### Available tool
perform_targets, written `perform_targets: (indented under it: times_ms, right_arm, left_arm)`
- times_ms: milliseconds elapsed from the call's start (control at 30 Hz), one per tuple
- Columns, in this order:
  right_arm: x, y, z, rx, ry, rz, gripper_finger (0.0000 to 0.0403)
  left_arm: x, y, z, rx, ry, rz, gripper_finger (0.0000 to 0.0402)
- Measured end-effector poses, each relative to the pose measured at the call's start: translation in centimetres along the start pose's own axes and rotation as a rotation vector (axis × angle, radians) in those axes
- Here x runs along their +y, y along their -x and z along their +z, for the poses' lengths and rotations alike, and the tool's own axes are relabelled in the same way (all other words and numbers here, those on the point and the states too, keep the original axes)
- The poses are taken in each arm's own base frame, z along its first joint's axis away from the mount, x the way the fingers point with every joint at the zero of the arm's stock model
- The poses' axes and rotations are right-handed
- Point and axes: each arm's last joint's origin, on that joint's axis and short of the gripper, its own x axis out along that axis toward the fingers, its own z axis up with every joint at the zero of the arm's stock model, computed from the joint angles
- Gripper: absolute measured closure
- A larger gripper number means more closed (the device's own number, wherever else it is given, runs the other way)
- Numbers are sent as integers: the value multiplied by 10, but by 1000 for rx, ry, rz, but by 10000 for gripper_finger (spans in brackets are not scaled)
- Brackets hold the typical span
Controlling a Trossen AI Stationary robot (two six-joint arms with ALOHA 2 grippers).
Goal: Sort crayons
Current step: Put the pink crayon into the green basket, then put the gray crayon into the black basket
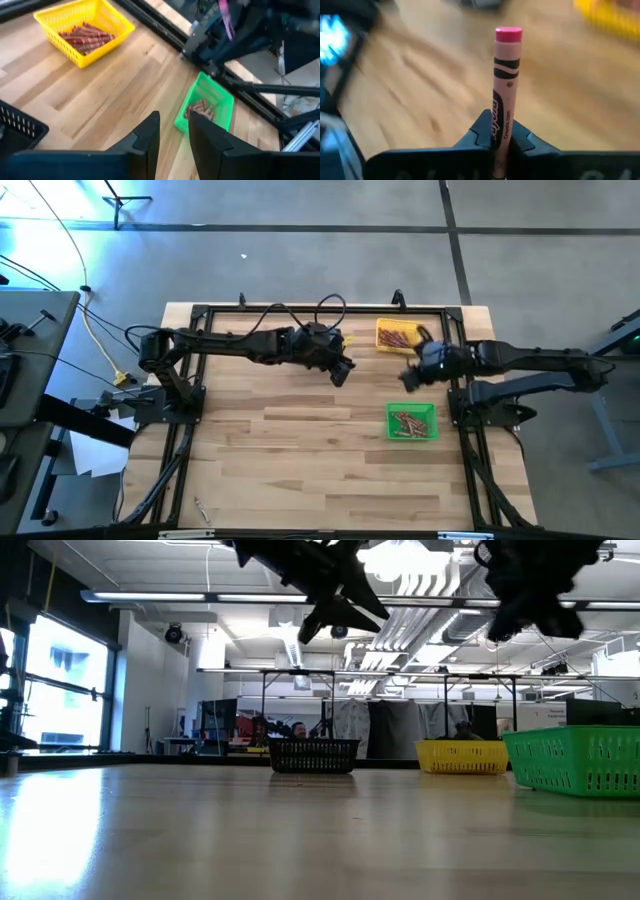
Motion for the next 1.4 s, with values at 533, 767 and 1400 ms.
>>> perform_targets:
  times_ms: [533,767,1400]
  right_arm:
    - [13,-24,-79,408,132,-325,400]
    - [17,-47,-89,455,215,-424,386]
    - [15,-45,-89,516,310,-413,298]
  left_arm:
    - [-2,0,-3,14,26,-2,321]
    - [-6,0,-5,18,49,-9,321]
    - [-46,78,-73,616,85,119,321]
